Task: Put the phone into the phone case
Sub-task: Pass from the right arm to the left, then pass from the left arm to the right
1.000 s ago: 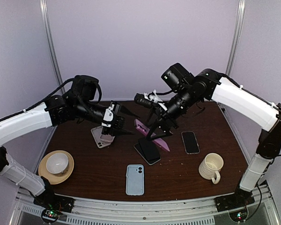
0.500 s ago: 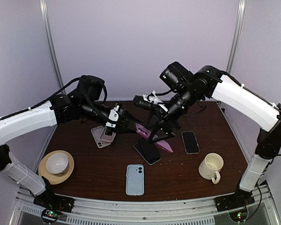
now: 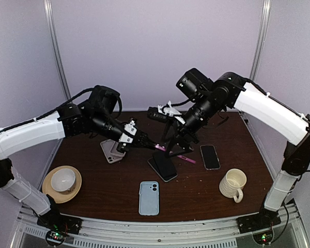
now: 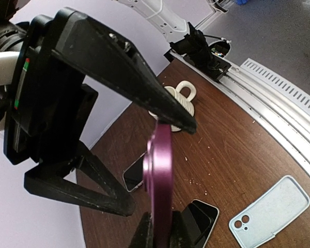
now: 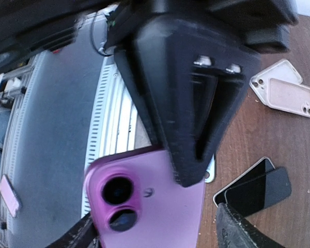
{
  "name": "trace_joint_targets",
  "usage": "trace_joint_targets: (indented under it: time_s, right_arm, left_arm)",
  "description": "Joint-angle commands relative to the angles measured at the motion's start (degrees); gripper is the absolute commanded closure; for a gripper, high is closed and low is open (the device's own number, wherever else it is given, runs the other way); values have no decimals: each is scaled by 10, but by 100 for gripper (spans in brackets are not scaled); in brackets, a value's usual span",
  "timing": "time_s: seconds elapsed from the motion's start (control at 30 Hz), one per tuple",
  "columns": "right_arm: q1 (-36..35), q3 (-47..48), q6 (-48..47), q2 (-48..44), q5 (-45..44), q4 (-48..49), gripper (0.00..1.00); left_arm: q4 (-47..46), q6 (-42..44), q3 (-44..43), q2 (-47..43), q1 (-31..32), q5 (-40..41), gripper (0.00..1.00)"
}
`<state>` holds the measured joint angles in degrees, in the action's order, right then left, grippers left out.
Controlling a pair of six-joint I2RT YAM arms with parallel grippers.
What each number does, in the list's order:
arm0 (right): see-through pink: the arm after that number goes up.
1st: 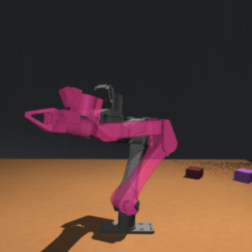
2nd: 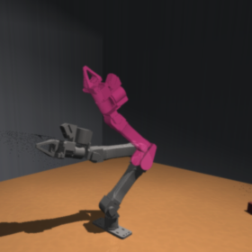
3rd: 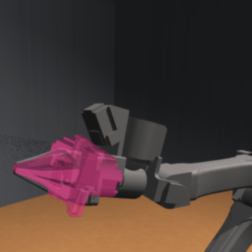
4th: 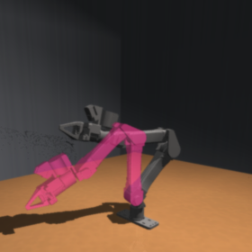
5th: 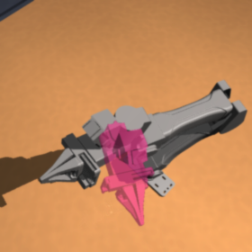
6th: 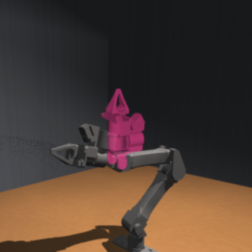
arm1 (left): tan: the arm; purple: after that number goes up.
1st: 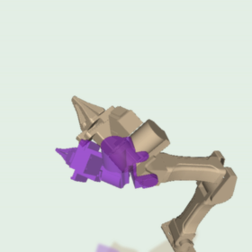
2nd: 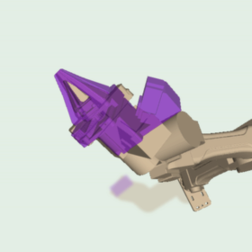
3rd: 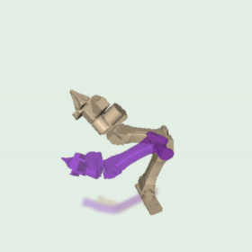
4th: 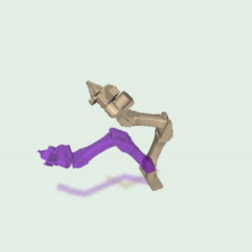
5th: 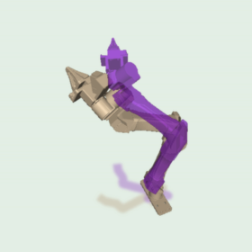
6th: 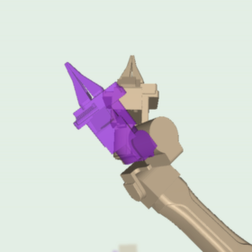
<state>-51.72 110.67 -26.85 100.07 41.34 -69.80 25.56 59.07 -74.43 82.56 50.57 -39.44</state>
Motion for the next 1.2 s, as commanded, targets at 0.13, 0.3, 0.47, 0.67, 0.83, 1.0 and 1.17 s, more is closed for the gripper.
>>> trace_joint_targets:
  time_s: [0.13, 0.3, 0.47, 0.67, 0.83, 1.0, 1.17]
  right_arm:
    - [-7, -72, 50, -98, -198, 90, 18]
    - [-12, -145, 58, -149, -179, 167, 29]
    - [-12, -160, 72, -155, -173, 201, 41]
    - [-12, -147, 81, -129, -159, 193, 54]
    - [-12, -152, 92, -134, -153, 201, 78]
    - [-10, -168, 118, -168, -144, 252, 100]
    - [-5, -199, 173, -215, -106, 372, 100]
  left_arm:
    - [14, -186, -60, -5, 3, 85, 100]
    - [47, -261, -81, -11, 3, 79, 100]
    - [58, -277, -103, -8, 3, 61, 100]
    - [61, -295, -113, -2, 3, 55, 100]
    - [63, -301, -113, -7, 3, 52, 100]
    - [43, -314, -102, -23, 3, 57, 65]
    - [-108, -365, 1, -91, 2, 81, 2]
